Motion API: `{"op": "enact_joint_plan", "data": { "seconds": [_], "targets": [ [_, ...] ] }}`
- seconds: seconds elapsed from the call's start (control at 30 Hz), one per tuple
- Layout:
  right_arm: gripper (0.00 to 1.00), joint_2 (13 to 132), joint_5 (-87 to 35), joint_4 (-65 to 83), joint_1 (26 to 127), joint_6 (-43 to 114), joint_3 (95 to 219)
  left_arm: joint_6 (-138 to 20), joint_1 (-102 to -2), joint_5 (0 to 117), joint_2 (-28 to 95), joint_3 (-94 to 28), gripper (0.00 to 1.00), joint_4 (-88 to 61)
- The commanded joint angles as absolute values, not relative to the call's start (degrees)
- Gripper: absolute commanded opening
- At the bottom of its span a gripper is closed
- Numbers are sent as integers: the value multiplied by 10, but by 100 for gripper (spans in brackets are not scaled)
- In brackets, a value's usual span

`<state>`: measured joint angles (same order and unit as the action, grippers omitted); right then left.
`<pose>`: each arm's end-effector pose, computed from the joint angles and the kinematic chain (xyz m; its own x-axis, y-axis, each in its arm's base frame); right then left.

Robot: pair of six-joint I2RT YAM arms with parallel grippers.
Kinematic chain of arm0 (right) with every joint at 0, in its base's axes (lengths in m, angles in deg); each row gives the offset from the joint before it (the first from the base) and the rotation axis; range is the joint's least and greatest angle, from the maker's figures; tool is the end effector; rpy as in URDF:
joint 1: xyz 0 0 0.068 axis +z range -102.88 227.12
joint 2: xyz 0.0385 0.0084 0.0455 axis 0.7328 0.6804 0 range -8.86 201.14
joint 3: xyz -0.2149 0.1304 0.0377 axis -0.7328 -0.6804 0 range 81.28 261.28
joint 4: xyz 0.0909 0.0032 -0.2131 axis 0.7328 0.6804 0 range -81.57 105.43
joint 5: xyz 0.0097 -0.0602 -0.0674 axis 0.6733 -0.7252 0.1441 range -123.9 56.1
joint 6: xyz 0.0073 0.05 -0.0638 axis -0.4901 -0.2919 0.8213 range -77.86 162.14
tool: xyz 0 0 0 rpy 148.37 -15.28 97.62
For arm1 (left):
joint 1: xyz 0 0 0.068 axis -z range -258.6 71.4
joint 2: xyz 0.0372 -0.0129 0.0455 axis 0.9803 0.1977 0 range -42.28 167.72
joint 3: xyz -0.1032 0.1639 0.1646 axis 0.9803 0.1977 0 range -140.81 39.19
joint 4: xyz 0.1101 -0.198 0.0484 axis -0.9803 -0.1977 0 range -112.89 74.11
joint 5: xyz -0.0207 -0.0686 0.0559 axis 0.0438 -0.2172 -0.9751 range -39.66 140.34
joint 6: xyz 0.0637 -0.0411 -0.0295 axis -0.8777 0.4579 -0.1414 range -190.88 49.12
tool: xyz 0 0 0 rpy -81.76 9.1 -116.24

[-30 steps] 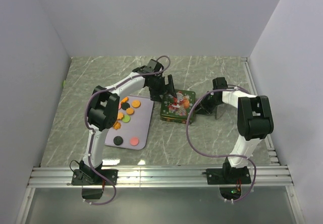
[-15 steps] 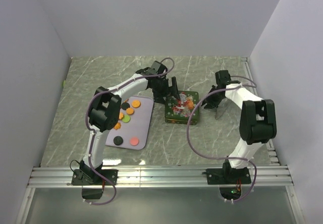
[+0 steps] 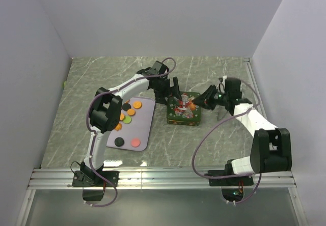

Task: Pack the cookies

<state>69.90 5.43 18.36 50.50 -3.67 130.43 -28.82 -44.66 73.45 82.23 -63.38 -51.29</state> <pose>0.2831 0.0616 0.2186 -0.8256 0.5068 -0.2481 0.0839 0.5451 0.8342 0.3608 -0.2761 0.1743 -0.9803 -0.0831 -0.1793 0.0438 0.7935 -0.6070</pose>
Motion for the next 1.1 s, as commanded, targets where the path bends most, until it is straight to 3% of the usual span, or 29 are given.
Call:
{"op": "enact_joint_plan", "data": {
  "seconds": [0.0,0.13,0.27,1.07],
  "targets": [
    [25,728,140,50,498,-101,1234,-278,-444,745,822,-660,98,-505],
    [22,822,165,-24,474,-147,1155,-277,-443,743,817,-653,98,-502],
    [22,855,149,-5,455,-123,1147,-273,-444,742,807,-639,97,-492],
    [24,688,60,223,494,-45,1345,-288,-477,710,770,-617,99,-507]
  ]
}}
